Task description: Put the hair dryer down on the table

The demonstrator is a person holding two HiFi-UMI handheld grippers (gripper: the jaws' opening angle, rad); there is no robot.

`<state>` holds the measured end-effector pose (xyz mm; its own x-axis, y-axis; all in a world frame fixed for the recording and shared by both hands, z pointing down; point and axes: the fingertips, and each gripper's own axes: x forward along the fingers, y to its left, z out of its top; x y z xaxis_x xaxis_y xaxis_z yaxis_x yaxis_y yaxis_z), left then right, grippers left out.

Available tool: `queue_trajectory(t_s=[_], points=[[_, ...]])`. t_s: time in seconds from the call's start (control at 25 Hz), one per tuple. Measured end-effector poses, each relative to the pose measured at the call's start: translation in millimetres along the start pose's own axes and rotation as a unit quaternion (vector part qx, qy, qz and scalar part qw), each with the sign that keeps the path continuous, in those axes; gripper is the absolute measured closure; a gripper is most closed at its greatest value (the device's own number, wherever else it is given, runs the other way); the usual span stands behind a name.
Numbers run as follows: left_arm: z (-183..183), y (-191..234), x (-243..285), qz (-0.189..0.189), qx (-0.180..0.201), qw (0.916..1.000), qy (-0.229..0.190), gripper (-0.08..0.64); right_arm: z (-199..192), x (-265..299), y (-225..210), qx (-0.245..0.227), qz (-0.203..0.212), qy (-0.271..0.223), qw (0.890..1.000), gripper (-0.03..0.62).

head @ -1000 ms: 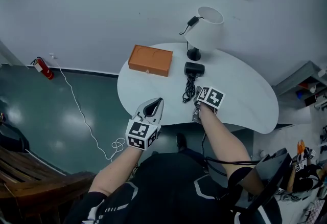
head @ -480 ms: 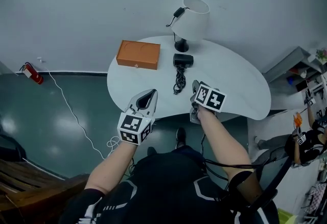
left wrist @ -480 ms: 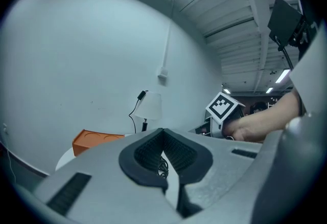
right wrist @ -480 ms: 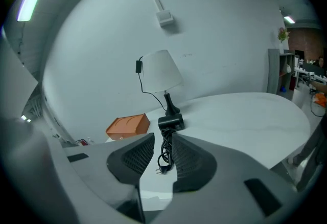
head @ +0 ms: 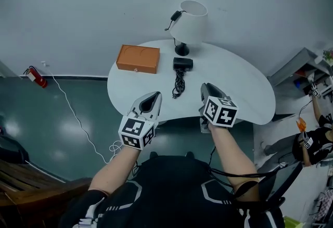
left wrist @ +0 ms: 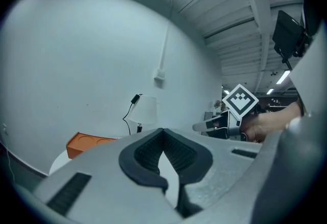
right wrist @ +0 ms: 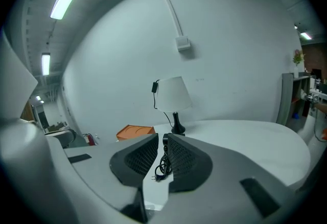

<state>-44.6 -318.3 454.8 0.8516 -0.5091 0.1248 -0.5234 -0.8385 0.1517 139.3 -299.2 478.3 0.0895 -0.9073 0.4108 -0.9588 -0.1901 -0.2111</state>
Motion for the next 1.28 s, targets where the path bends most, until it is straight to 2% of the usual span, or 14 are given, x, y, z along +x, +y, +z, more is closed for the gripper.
queue_trajectory(t_s=[0.28, 0.48, 0.68, 1.28], points=[[11.1, -32.6, 17.4, 0.026, 0.038, 0.9989, 0.013, 0.555, 37.1, -34.6, -29.6, -0.024, 0.01, -0.057, 0.998, 0.531], [22.0, -43.0, 21.4, 0.042, 0.021, 0.9989, -0.001, 0.555, 48.7, -50.2, -30.3, -0.048, 0.043, -0.067, 0.996, 0.532], [36.3, -67.0, 23.2, 0.04, 0.065, 0.9971, -0.006, 0.555, 47.0, -61.7, -32.8, -0.059, 0.062, -0.071, 0.994, 0.534], [40.2, -91.8, 28.0, 0.036, 0.043, 0.9983, -0.018, 0.554, 47.7, -83.3, -38.0, -0.096, 0.077, -0.097, 0.988, 0.549]])
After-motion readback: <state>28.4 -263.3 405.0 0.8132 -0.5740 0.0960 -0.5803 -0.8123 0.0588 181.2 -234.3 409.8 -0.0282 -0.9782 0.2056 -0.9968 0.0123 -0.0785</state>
